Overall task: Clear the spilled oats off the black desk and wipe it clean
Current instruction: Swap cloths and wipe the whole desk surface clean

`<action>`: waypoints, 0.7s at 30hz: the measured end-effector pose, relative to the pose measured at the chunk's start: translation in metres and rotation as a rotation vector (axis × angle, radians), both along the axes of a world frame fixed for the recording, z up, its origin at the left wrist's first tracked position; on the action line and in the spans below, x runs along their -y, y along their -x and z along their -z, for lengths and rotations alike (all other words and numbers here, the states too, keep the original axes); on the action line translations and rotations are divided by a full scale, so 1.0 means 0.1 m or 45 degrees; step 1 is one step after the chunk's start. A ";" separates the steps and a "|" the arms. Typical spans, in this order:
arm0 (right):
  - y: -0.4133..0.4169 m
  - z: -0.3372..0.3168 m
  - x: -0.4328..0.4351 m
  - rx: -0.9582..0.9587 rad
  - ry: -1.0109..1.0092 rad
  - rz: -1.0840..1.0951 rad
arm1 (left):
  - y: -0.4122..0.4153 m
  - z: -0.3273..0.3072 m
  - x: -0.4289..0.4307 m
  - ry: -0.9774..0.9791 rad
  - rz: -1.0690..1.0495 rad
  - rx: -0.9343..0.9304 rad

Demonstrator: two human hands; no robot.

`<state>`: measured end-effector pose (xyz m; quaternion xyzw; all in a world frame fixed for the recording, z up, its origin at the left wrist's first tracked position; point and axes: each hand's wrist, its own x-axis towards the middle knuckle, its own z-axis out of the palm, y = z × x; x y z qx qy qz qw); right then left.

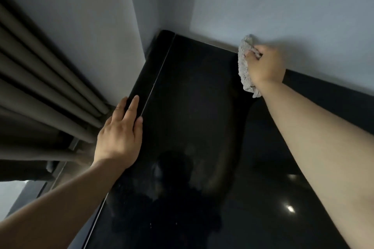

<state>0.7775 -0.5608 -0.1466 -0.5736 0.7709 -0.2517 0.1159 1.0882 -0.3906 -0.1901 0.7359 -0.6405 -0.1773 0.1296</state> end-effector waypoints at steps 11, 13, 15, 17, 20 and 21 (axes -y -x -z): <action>-0.61 0.23 -1.09 -0.071 0.013 -0.515 | 0.04 -0.05 0.01 -0.058 -0.039 0.014; -0.65 0.17 -1.32 0.080 -0.096 -0.584 | 0.04 -0.06 0.01 -0.069 -0.041 0.014; -0.60 0.07 -1.35 0.219 -0.127 -0.584 | 0.04 -0.07 0.01 -0.073 -0.037 0.021; -0.52 -0.03 -1.11 0.200 0.042 -0.457 | 0.03 -0.07 0.01 -0.074 -0.045 0.019; -0.29 -0.04 -0.40 0.013 0.130 -0.222 | 0.04 -0.06 0.01 -0.068 -0.041 0.022; -0.22 0.00 -0.15 -0.043 0.074 -0.183 | 0.03 -0.06 0.01 -0.067 -0.042 0.023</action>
